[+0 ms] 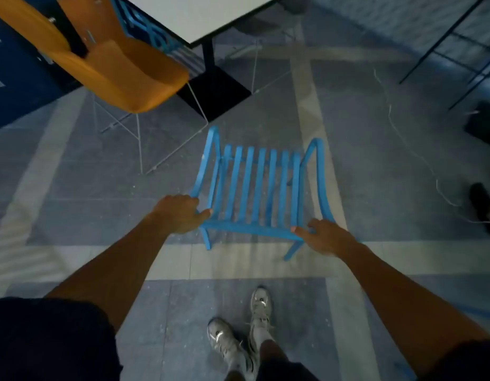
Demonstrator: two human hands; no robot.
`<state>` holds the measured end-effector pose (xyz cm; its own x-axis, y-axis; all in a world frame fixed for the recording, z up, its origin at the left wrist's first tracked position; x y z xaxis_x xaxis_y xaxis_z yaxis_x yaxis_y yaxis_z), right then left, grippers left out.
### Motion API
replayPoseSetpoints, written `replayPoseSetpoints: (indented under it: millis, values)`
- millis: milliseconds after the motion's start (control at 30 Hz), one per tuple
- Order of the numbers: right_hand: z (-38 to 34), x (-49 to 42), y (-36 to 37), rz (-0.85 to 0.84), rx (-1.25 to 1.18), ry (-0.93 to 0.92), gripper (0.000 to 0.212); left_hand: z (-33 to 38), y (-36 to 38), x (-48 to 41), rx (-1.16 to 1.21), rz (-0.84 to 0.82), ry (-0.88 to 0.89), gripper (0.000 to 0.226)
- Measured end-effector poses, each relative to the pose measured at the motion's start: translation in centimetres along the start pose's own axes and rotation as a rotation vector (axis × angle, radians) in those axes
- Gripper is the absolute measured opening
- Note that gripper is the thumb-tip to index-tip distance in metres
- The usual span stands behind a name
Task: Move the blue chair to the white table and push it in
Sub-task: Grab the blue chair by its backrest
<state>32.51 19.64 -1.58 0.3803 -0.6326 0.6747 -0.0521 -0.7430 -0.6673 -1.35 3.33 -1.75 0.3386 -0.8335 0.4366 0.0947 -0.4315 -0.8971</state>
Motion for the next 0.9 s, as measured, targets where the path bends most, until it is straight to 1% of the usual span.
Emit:
replayPoseSetpoints:
  millis: [67, 100, 200, 267, 333, 367, 433, 500, 567, 600, 667, 733, 833, 900]
  values:
    - [0.9, -0.6, -0.2, -0.057, 0.141, -0.004, 0.098, -0.3, 0.7, -0.8, 0.014, -0.086, -0.019, 0.079]
    - [1.5, -1.1, -0.1, -0.046, 0.182, -0.026, 0.100, -0.5, 1.2, -1.1, 0.030, -0.092, -0.020, 0.081]
    - [2.3, -2.1, -0.2, 0.045, 0.242, -0.085, 0.110, -1.2, 2.2, -1.5, 0.083, -0.076, -0.068, 0.099]
    - [3.0, -2.6, -0.3, 0.098, 0.275, -0.107, 0.111, -1.3, 3.1, -1.9, 0.094, -0.103, -0.114, 0.101]
    - [3.9, -3.1, -0.3, 0.153, 0.283, -0.125, 0.106, -0.9, 3.5, -2.0, 0.040, -0.112, -0.130, 0.092]
    - [4.1, -3.3, -0.1, 0.173, 0.280, -0.142, 0.103, -0.5, 3.6, -2.0, -0.008, -0.080, -0.124, 0.086]
    - [4.4, -3.5, 0.1, 0.208, 0.268, -0.164, 0.097, 0.2, 3.5, -1.8, -0.059, 0.046, -0.092, 0.075]
    - [4.6, -3.6, 0.4, 0.247, 0.254, -0.183, 0.091, 0.7, 3.3, -1.2, 0.017, 0.198, -0.038, 0.057]
    - [4.8, -3.6, 0.4, 0.260, 0.256, -0.182, 0.089, 1.0, 3.3, -0.9, 0.050, 0.277, 0.003, 0.040]
    - [4.8, -3.7, 0.3, 0.255, 0.258, -0.181, 0.089, 1.2, 3.3, -0.9, 0.042, 0.292, 0.018, 0.036]
    - [4.7, -3.9, 0.3, 0.236, 0.268, -0.174, 0.089, 1.4, 3.5, -1.2, 0.040, 0.298, 0.011, 0.034]
    - [4.7, -4.1, 0.4, 0.228, 0.280, -0.175, 0.086, 1.1, 3.9, -1.6, 0.047, 0.256, -0.027, 0.033]
    - [4.8, -4.2, 0.6, 0.277, 0.276, -0.198, 0.077, 0.6, 4.6, -1.8, 0.042, 0.232, -0.049, 0.034]
    - [5.1, -4.4, 0.5, 0.340, 0.212, -0.161, 0.078, 0.7, 4.6, -1.9, 0.049, 0.216, -0.053, 0.033]
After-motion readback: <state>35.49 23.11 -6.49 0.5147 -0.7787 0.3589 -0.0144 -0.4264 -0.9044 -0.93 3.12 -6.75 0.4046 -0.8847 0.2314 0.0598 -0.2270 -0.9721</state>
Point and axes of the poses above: each hand's wrist, its own x-axis away from the middle knuckle, its own y-axis out of the palm, z = x × y, the point moved 4 cm from there along -x, towards the middle knuckle, and after that the axes turned 6 degrees about -x, right-handed, at the moved point
